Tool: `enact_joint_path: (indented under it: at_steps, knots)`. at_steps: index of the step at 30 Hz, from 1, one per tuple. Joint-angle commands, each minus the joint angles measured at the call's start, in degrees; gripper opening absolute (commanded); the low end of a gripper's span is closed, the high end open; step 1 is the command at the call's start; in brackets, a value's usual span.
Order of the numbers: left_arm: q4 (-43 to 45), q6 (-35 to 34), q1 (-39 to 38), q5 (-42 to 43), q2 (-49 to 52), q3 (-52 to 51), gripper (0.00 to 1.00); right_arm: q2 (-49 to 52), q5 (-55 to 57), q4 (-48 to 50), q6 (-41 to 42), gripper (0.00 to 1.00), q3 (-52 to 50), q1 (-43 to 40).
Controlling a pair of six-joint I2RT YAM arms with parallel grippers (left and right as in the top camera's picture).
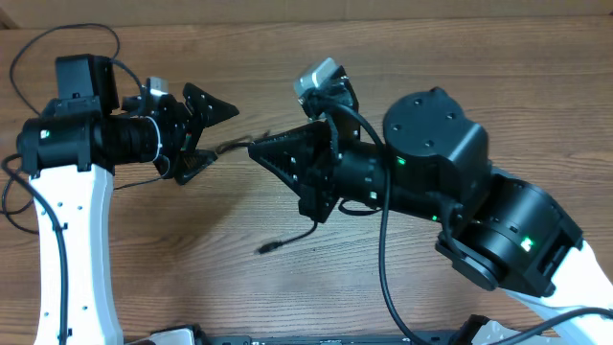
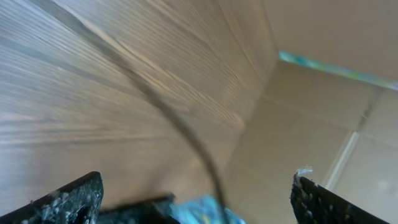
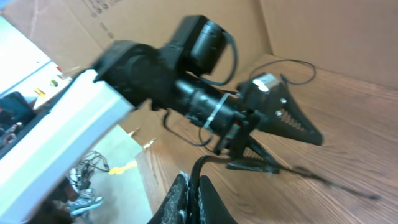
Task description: Untangle cables
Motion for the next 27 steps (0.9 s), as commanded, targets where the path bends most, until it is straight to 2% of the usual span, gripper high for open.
enact_joint_path:
  at_steps: [1, 4, 13, 20, 22, 27]
  knots:
    - [-0.57, -1.14, -1.27, 11.63, 1.90, 0.20, 0.95, -1.95, -1.07, 1.22, 2.40, 0.04, 0.98, -0.15]
    - [-0.63, -1.20, -2.80, 13.75, 2.80, 0.20, 1.00, -2.51, -0.94, 2.10, 2.38, 0.04, 0.98, -0.15]
    - [-0.63, -3.61, -6.23, 12.81, 4.00, 0.20, 1.00, -2.80, -0.50, 6.60, 2.34, 0.04, 0.98, -0.15]
    - [-0.52, -4.61, -6.45, 5.07, 4.00, 0.20, 0.99, -3.58, 0.61, 8.81, 2.38, 0.04, 0.98, -0.15]
    - [0.07, -4.57, -6.45, 4.22, 4.00, 0.20, 0.95, -4.00, 0.61, 8.85, 2.38, 0.04, 0.98, -0.15]
    - [0.66, -4.59, -6.45, 4.39, 4.00, 0.20, 0.70, -4.33, 0.61, 8.57, 2.40, 0.04, 0.98, -0.15]
